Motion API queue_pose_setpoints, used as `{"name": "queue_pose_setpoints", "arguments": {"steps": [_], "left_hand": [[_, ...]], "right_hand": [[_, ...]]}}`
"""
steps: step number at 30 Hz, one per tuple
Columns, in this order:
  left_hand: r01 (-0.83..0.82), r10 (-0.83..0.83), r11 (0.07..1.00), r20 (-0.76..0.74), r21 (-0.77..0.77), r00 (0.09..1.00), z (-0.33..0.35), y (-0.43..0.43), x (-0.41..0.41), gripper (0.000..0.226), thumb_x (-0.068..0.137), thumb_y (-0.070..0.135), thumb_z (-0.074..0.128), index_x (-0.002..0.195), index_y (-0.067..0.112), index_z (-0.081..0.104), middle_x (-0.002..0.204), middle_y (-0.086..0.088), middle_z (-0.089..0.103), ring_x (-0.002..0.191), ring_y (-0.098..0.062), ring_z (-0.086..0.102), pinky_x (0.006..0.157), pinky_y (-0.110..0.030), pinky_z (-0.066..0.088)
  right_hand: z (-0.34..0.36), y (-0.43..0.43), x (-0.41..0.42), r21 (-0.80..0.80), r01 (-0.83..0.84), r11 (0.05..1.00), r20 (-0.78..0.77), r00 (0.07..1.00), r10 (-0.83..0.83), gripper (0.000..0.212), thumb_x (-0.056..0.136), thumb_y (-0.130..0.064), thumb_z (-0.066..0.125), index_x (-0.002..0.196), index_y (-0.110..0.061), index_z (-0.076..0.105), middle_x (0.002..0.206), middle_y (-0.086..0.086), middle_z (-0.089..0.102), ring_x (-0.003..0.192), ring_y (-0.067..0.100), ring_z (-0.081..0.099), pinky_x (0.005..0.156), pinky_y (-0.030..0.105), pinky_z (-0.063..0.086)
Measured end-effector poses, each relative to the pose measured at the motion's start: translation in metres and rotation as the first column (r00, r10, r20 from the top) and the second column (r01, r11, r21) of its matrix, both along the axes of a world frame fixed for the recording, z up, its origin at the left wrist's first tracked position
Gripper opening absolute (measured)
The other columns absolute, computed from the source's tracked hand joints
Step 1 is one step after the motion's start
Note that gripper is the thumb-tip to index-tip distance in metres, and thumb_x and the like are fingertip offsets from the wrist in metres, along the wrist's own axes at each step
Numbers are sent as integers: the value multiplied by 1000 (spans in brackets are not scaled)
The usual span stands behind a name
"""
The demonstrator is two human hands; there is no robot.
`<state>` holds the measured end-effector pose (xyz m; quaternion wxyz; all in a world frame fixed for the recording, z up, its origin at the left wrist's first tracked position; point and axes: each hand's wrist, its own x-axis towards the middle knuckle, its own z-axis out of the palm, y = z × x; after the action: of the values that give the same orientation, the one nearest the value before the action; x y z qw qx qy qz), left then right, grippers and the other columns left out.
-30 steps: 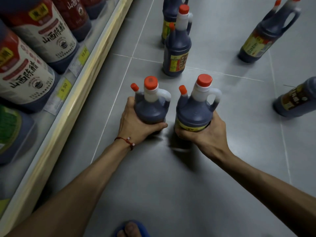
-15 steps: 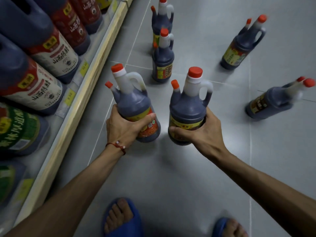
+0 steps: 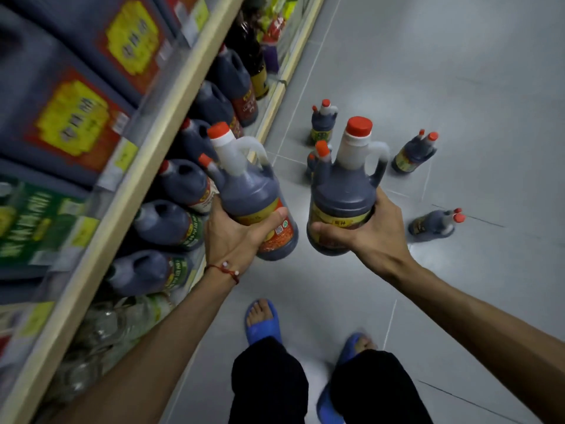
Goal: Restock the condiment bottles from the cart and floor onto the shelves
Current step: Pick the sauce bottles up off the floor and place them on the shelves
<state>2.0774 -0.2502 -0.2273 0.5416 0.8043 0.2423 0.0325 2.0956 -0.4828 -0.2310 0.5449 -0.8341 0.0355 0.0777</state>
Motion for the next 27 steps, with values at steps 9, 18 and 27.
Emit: {"name": "queue_pose_setpoints", "arguments": {"steps": [9,18,27], "left_hand": [[-128,127,991,22,26,992,192,-7,-24,110,50,77,83,140,22,53,132,5,67,116,-13,67,99,-47,56],[-351,343,928,81,128,936,310,-39,-91,103,46,77,81,132,26,58,124,8,70,108,-13,69,91,-44,59],[-549,537,824,112,143,836,386,-63,-188,92,45,76,82,122,29,64,110,12,74,97,-11,72,85,-41,61]], "right_hand": [[197,7,15,38,-106,994,73,992,103,87,66,-51,93,136,-20,53,123,-6,71,107,9,71,91,30,61],[320,-2,-3,46,-324,945,146,938,315,81,58,-68,88,124,-31,58,110,-20,71,96,0,72,83,23,60],[394,-1,-65,25,-517,855,171,845,506,77,61,-55,95,124,-22,66,110,-13,76,94,1,73,84,29,64]]}}
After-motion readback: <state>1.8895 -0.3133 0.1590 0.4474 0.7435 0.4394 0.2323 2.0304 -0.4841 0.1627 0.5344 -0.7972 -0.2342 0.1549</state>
